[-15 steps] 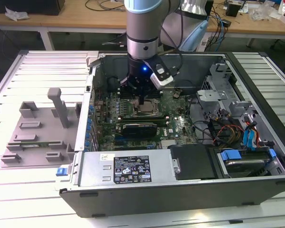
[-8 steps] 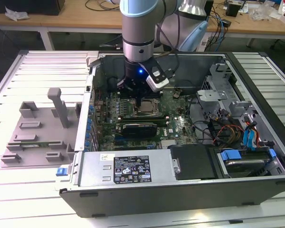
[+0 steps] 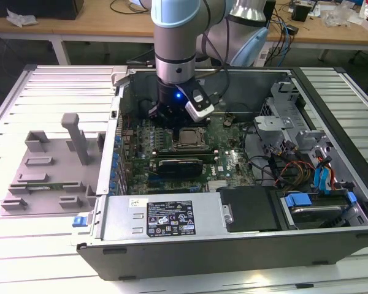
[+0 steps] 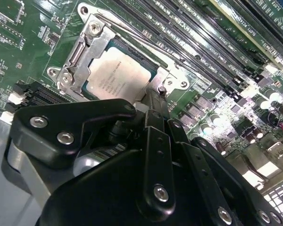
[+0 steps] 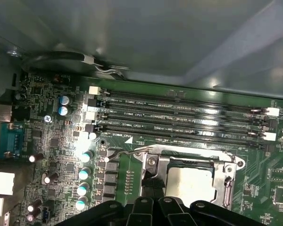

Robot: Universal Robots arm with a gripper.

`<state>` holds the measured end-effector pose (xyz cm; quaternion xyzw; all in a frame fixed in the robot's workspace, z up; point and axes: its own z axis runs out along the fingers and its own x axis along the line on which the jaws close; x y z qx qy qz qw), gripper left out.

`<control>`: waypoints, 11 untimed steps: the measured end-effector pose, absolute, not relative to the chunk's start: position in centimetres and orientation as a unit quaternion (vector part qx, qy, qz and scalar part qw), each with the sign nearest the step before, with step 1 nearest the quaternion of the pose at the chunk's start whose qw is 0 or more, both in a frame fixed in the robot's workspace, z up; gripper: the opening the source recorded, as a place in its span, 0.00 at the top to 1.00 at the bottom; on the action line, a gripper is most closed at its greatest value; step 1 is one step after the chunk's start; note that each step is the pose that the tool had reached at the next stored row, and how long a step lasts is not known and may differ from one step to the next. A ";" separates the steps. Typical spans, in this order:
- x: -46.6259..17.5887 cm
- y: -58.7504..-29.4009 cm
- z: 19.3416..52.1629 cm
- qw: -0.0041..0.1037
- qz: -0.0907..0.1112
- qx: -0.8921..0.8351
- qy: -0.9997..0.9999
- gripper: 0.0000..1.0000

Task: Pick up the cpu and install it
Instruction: 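Close the cpu cover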

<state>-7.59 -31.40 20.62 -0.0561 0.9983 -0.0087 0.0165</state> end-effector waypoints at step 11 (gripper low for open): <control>-7.6 -31.4 20.4 0.016 -0.009 -0.056 0.998 0.89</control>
